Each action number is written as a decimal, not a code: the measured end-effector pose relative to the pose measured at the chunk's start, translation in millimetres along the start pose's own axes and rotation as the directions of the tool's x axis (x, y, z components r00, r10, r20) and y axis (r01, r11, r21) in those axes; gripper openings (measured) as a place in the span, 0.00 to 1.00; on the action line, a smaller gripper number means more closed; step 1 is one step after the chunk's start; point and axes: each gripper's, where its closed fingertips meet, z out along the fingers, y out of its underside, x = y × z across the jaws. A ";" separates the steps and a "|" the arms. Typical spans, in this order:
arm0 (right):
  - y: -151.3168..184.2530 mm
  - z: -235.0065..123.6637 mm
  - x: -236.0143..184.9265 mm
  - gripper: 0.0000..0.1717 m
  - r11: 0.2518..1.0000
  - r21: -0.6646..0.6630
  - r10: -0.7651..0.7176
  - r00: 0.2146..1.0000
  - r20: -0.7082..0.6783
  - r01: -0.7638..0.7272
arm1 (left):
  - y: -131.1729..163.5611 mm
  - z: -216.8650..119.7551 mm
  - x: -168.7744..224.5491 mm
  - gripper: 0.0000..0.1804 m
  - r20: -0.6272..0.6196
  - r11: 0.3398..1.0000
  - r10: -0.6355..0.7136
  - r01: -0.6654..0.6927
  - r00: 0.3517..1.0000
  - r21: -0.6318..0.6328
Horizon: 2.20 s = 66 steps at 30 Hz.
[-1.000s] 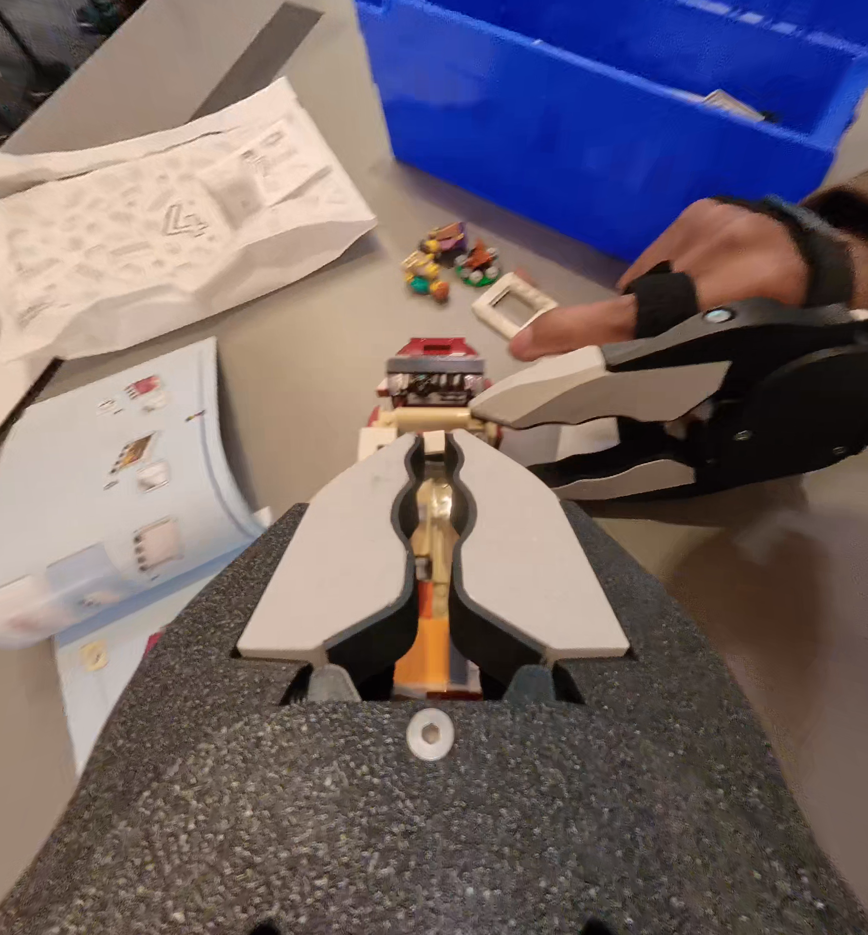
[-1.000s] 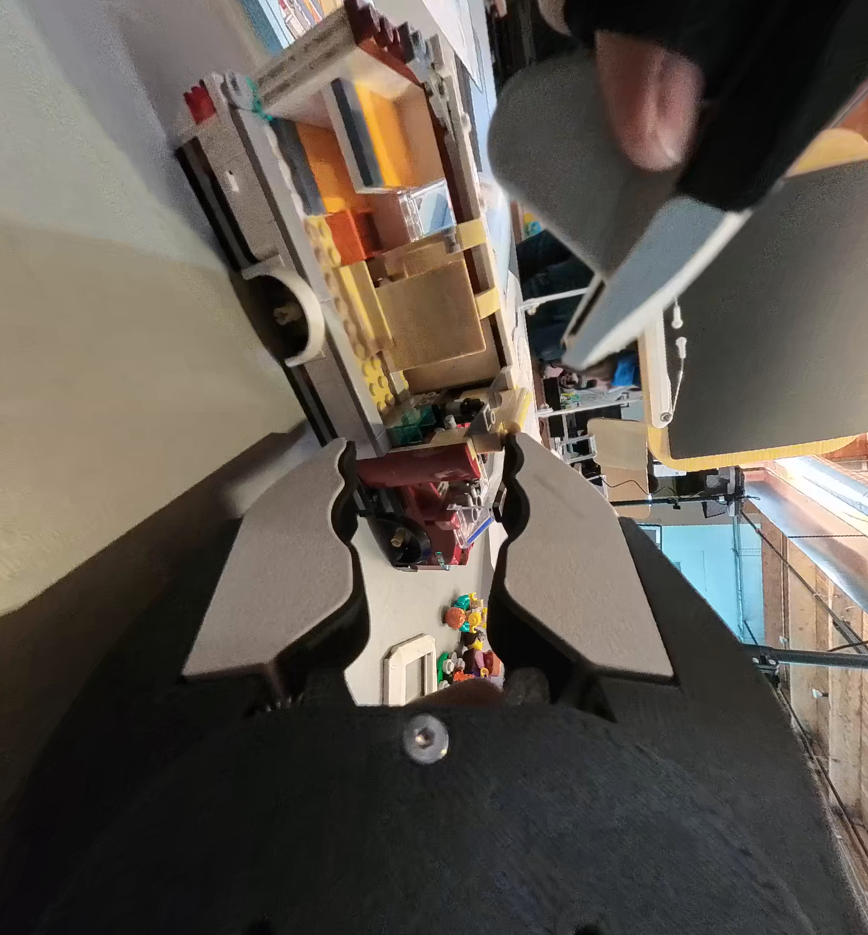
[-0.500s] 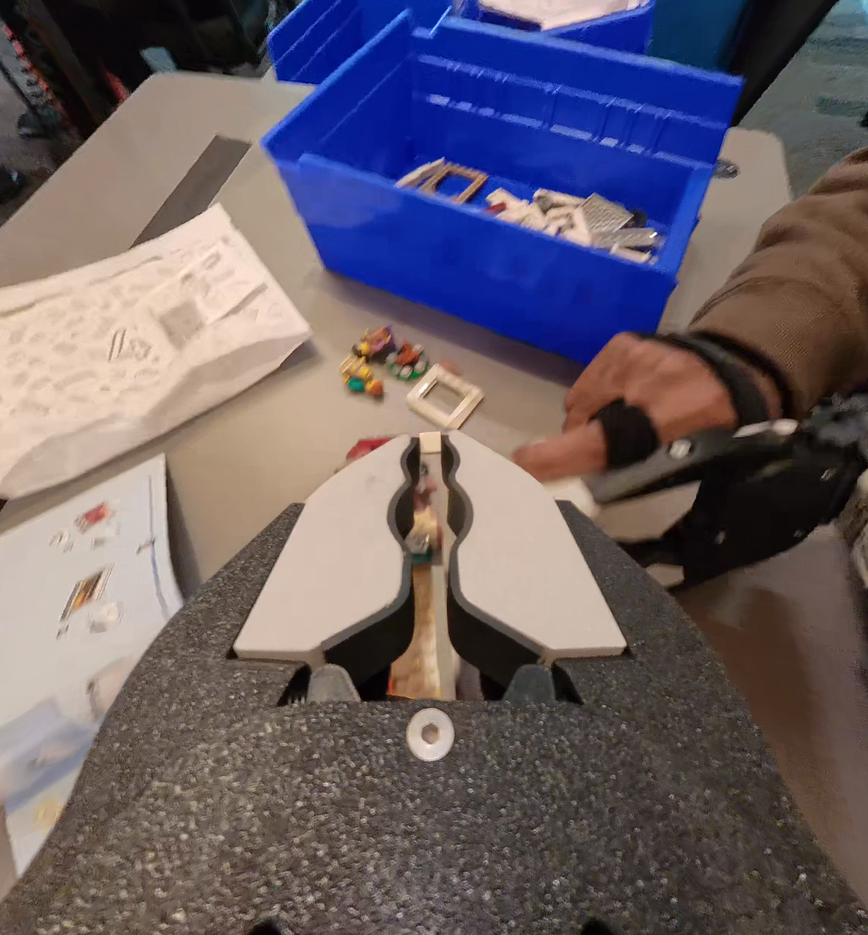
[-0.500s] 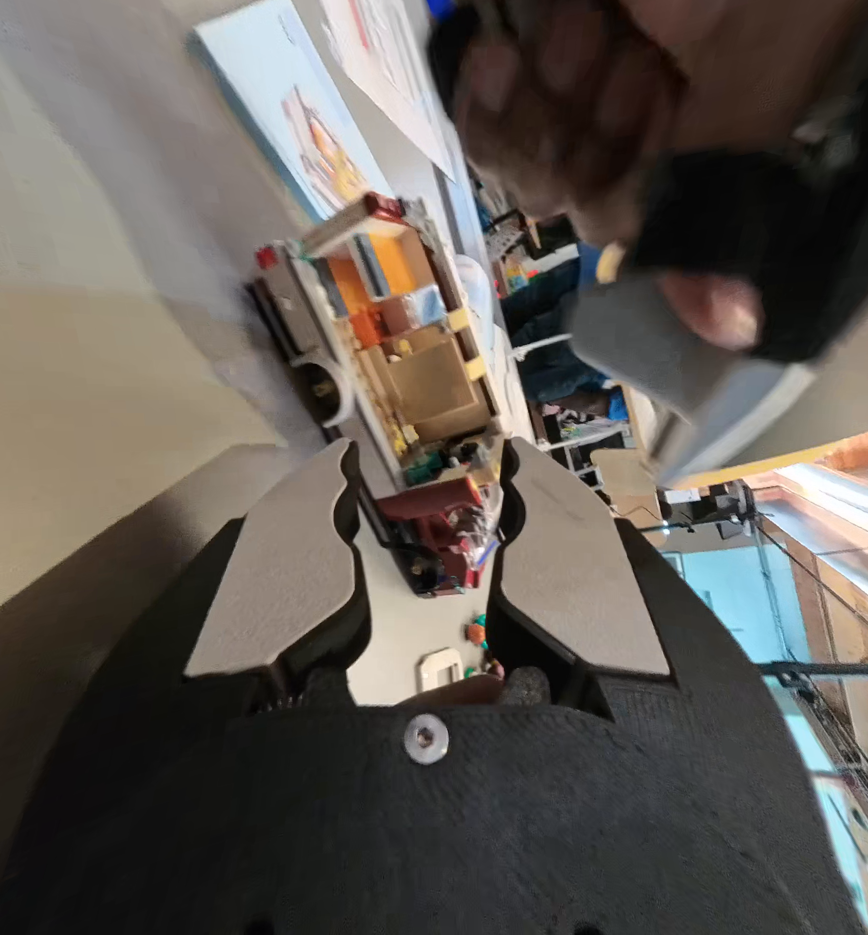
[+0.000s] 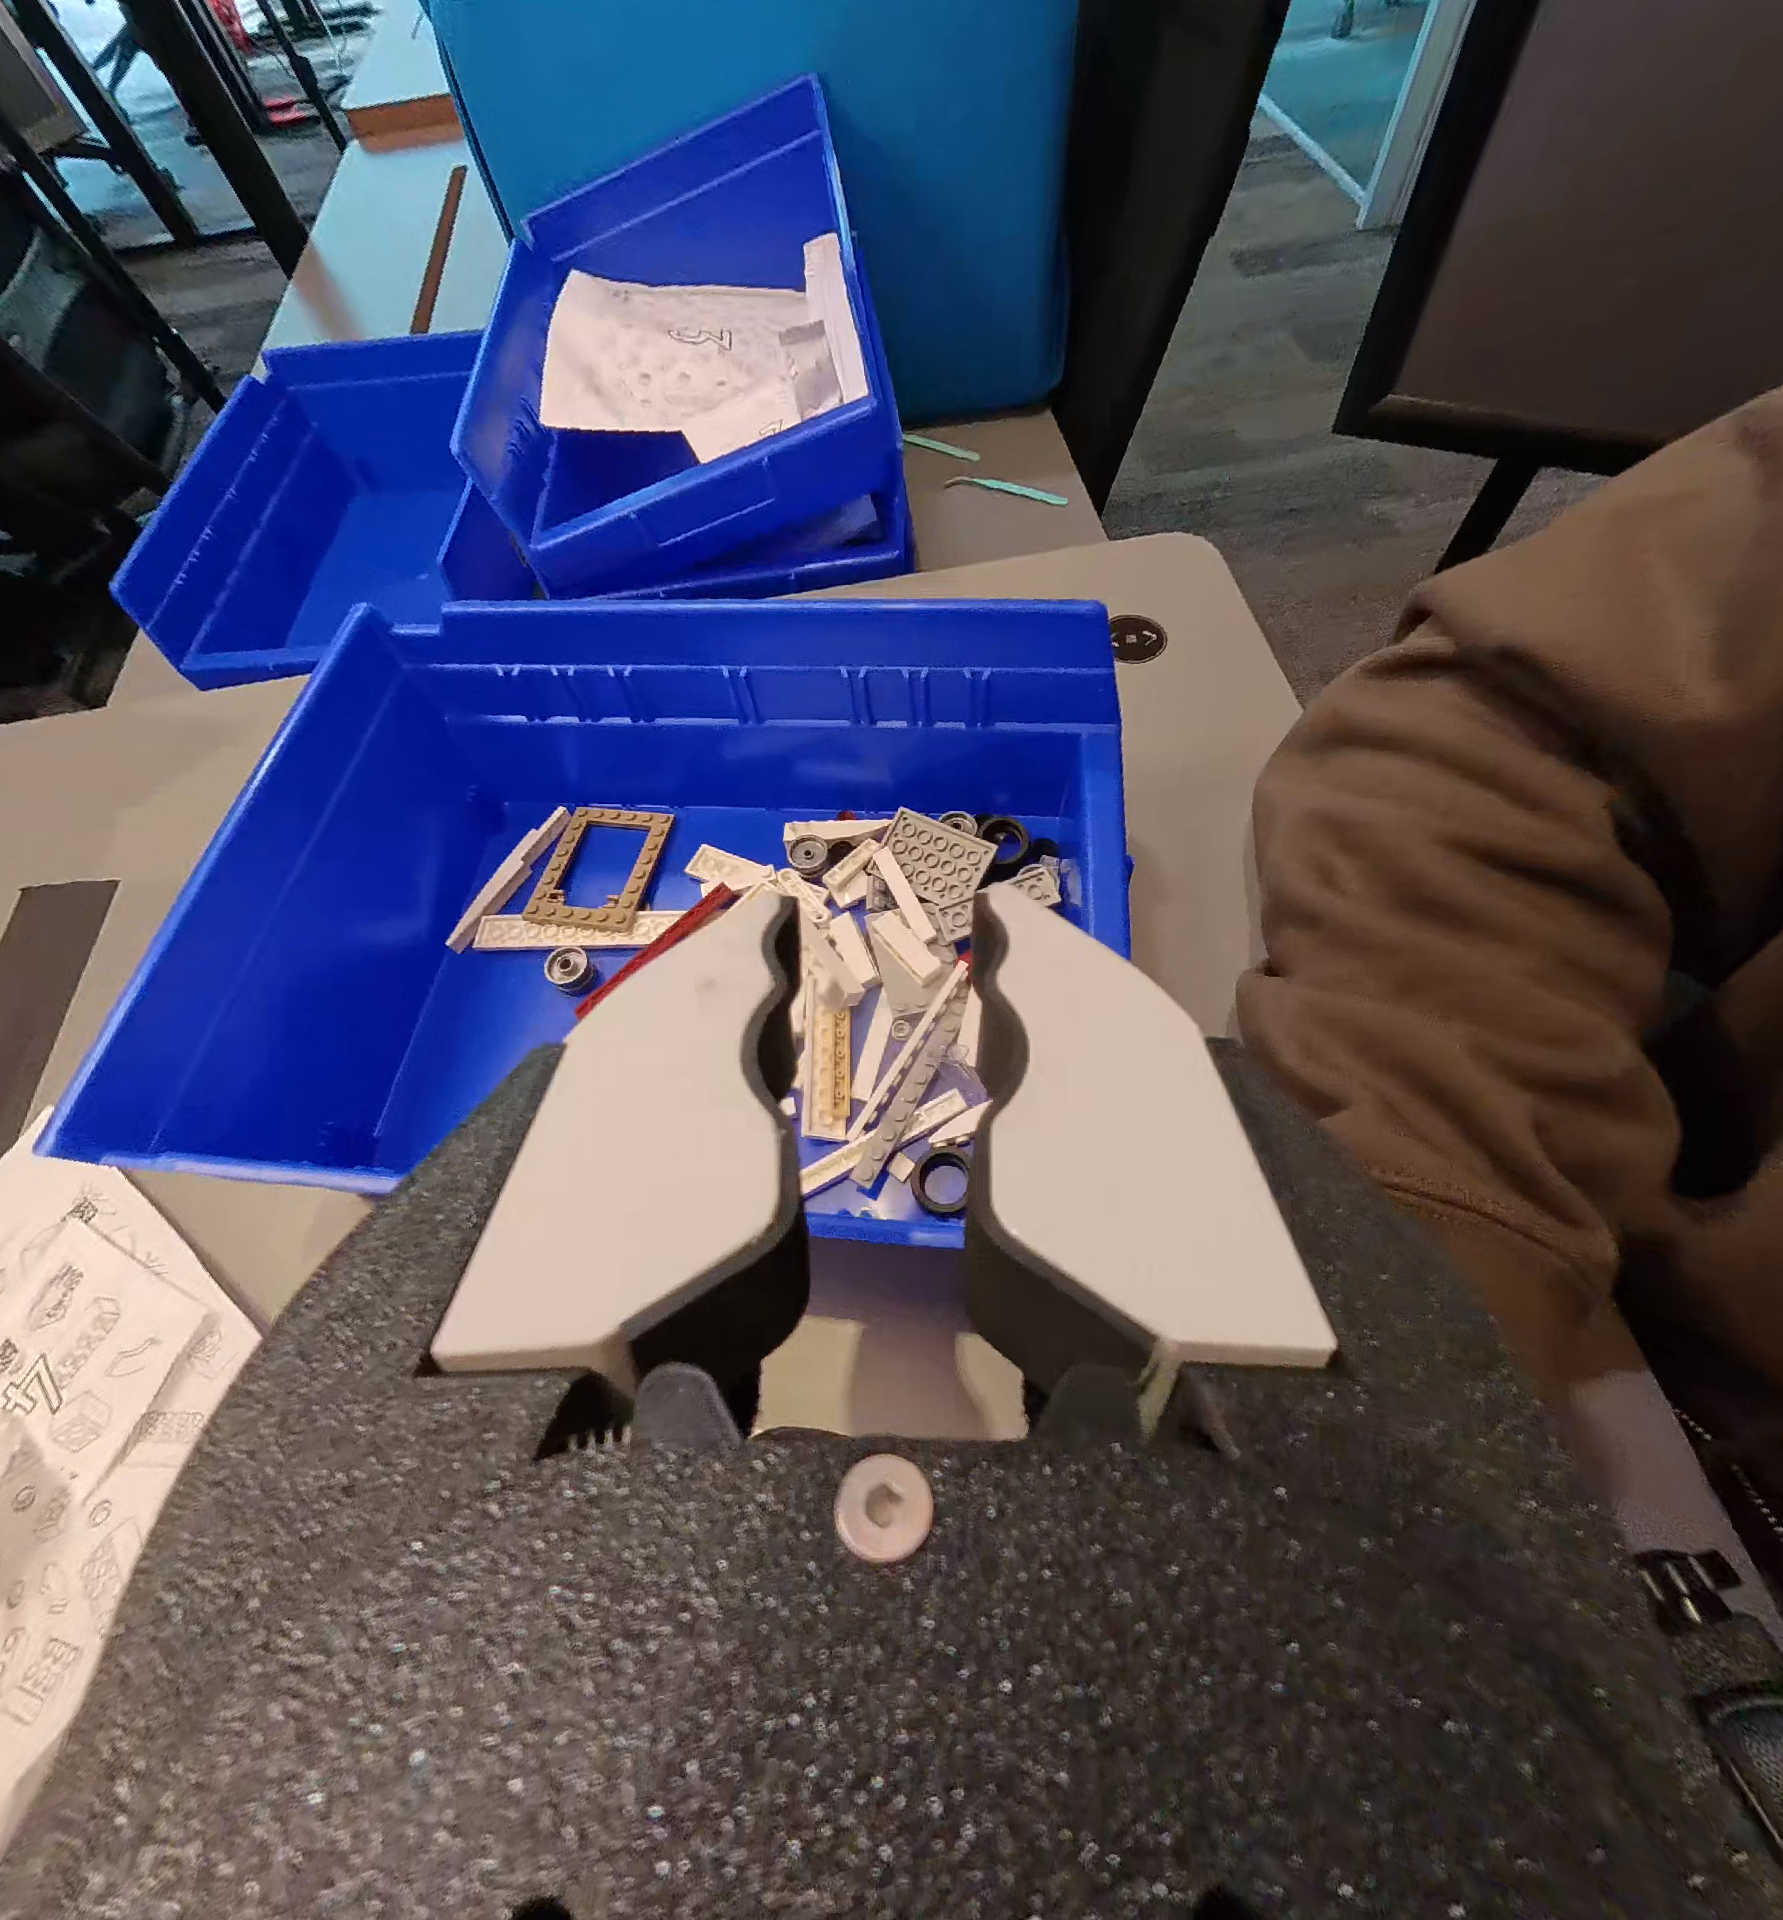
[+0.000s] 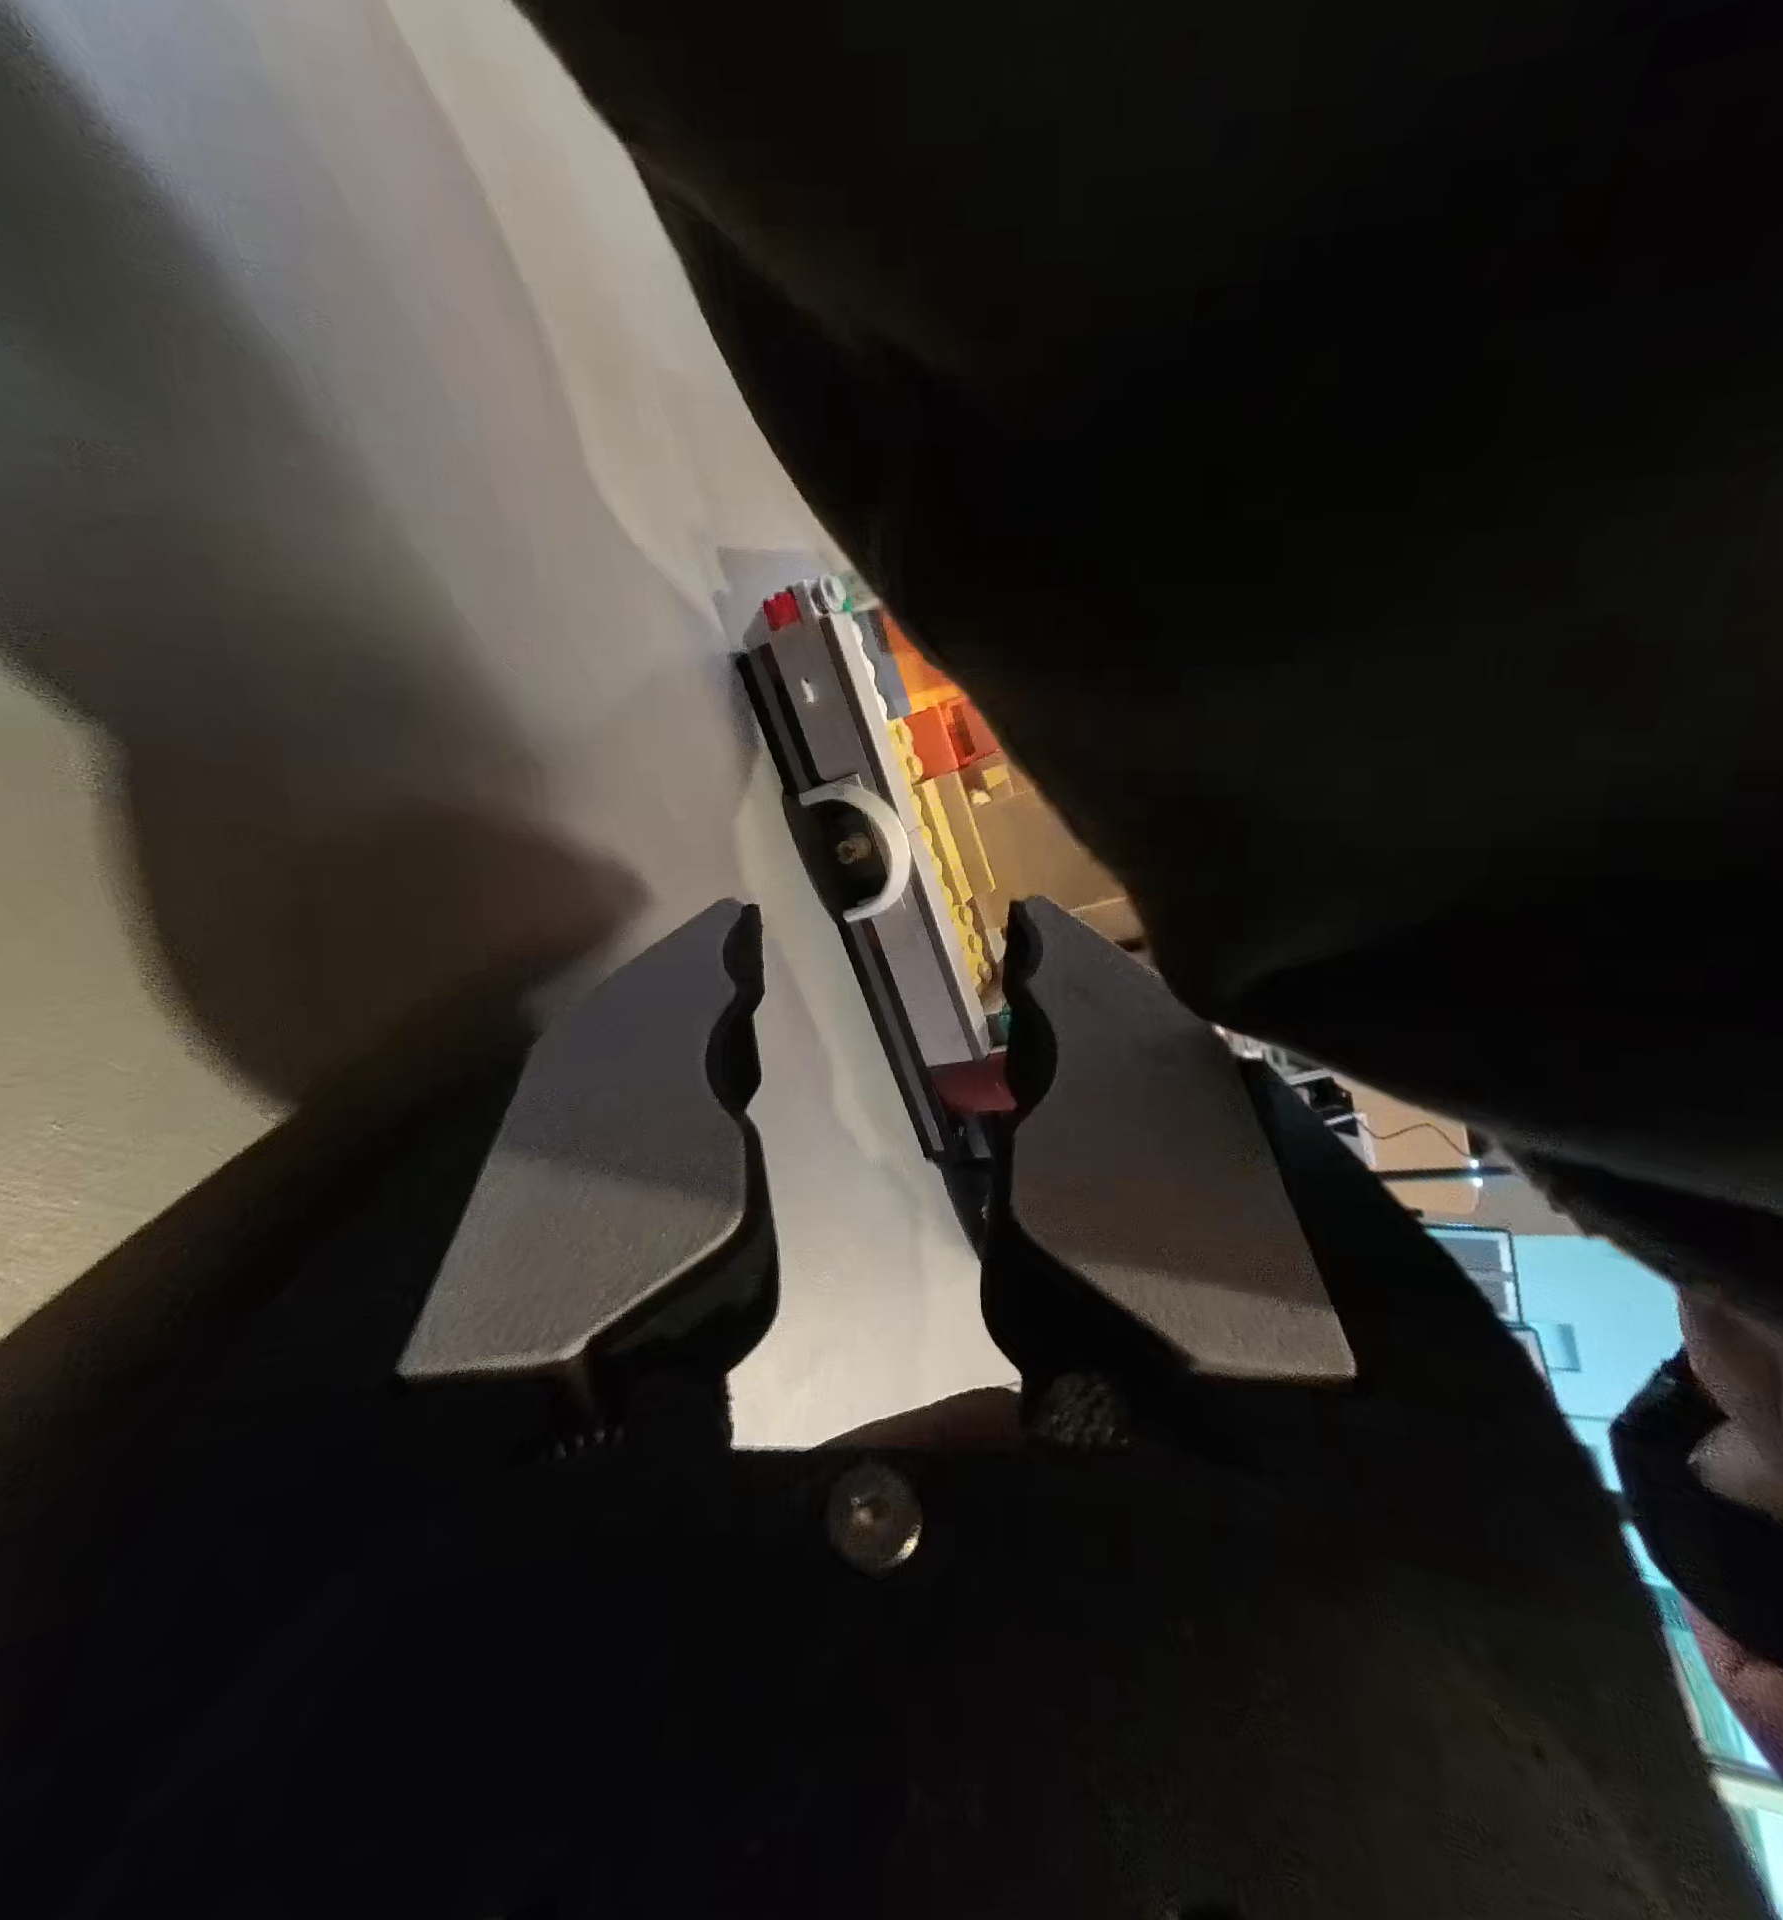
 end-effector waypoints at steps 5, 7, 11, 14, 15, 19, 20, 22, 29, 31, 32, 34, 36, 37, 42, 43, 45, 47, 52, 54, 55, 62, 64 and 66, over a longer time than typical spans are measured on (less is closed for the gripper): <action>1.4 0.5 -1.8 0.26 1.000 -0.002 0.015 1.000 0.020 -0.014 | 7.2 -12.9 -9.4 0.17 0.035 0.998 -0.056 0.055 0.998 0.016; 1.8 1.0 -2.1 0.25 1.000 -0.003 0.026 0.999 0.025 -0.026 | 15.5 -29.4 -12.8 0.18 0.064 0.996 -0.082 0.080 0.995 0.027; 3.1 2.0 -1.5 0.24 0.998 -0.003 0.058 0.998 0.036 -0.058 | 51.6 -84.0 -25.9 0.18 0.180 0.985 -0.169 0.161 0.969 0.058; 3.1 2.6 -1.9 0.22 0.996 0.003 0.085 0.995 0.045 -0.085 | 103.1 -143.7 -43.9 0.19 0.346 0.967 -0.253 0.251 0.904 0.051; 3.1 2.7 -2.0 0.22 0.996 0.005 0.093 0.995 0.048 -0.093 | 125.5 -166.3 -49.0 0.20 0.410 0.957 -0.280 0.289 0.868 0.041; 1.8 3.3 -1.8 0.21 0.991 0.014 0.132 0.990 0.058 -0.133 | 214.0 -253.3 -45.3 0.27 0.607 0.886 -0.396 0.461 0.689 0.054; 0.6 3.3 -2.2 0.21 0.990 0.018 0.139 0.988 0.061 -0.141 | 229.4 -268.4 -37.5 0.29 0.616 0.868 -0.428 0.492 0.661 0.075; -3.7 2.8 -4.5 0.21 0.988 0.029 0.148 0.986 0.073 -0.150 | 253.4 -285.0 -17.4 0.35 0.589 0.844 -0.474 0.528 0.654 0.092; -42.5 1.8 -23.8 0.21 0.983 0.110 0.134 0.981 0.137 -0.150 | 290.0 -263.4 12.2 0.36 0.522 0.845 -0.467 0.534 0.714 0.027; -51.1 3.7 -27.9 0.20 0.983 0.118 0.124 0.982 0.140 -0.140 | 285.7 -246.0 12.3 0.32 0.486 0.852 -0.464 0.523 0.740 0.016; -54.5 4.6 -29.5 0.19 0.983 0.120 0.121 0.982 0.143 -0.139 | 283.8 -238.1 11.0 0.32 0.477 0.855 -0.458 0.518 0.751 0.005; -59.8 5.6 -32.0 0.19 0.982 0.126 0.118 0.982 0.150 -0.137 | 277.0 -223.4 8.8 0.30 0.453 0.861 -0.450 0.508 0.770 -0.007; -62.4 5.8 -33.2 0.19 0.983 0.131 0.109 0.983 0.146 -0.129 | 270.4 -211.7 7.9 0.31 0.446 0.867 -0.436 0.498 0.781 -0.024; -63.0 5.8 -33.8 0.18 0.983 0.134 0.102 0.984 0.143 -0.122 | 265.7 -205.0 10.5 0.31 0.426 0.873 -0.429 0.487 0.797 -0.031; -65.5 4.3 -35.7 0.17 0.983 0.147 0.088 0.986 0.144 -0.109 | 243.2 -185.0 27.2 0.25 0.334 0.909 -0.371 0.413 0.866 -0.063; -66.1 4.2 -36.1 0.17 0.983 0.149 0.086 0.986 0.146 -0.108 | 245.1 -191.7 24.4 0.26 0.360 0.913 -0.349 0.401 0.865 -0.077; -67.2 4.4 -36.6 0.17 0.982 0.152 0.086 0.985 0.149 -0.109 | 249.0 -214.7 14.2 0.27 0.419 0.917 -0.326 0.391 0.848 -0.078; -69.6 6.5 -36.7 0.17 0.982 0.154 0.086 0.985 0.149 -0.109 | 254.0 -247.7 -3.7 0.28 0.498 0.915 -0.313 0.397 0.808 -0.069; -87.4 27.5 -36.4 0.18 0.986 0.137 0.081 0.991 0.105 -0.095 | 306.9 -340.5 -75.2 0.30 0.765 0.901 -0.176 0.415 0.620 -0.129; -95.7 38.2 -35.9 0.18 0.988 0.121 0.084 0.993 0.084 -0.094 | 335.0 -352.1 -83.5 0.31 0.779 0.859 -0.289 0.510 0.557 -0.045; -99.2 43.1 -35.8 0.18 0.989 0.114 0.089 0.993 0.079 -0.098 | 340.0 -349.8 -80.4 0.32 0.751 0.845 -0.361 0.534 0.553 0.014; -107.2 63.4 -32.4 0.19 0.986 0.097 0.129 0.986 0.102 -0.139 | 345.2 -348.2 -61.0 0.35 0.652 0.831 -0.474 0.545 0.592 0.109; -105.7 64.2 -31.5 0.20 0.983 0.096 0.144 0.982 0.119 -0.156 | 341.9 -350.0 -58.9 0.35 0.625 0.828 -0.498 0.543 0.601 0.138; -104.4 64.2 -30.8 0.20 0.984 0.102 0.136 0.984 0.115 -0.148 | 341.3 -350.6 -57.0 0.36 0.606 0.823 -0.513 0.548 0.608 0.146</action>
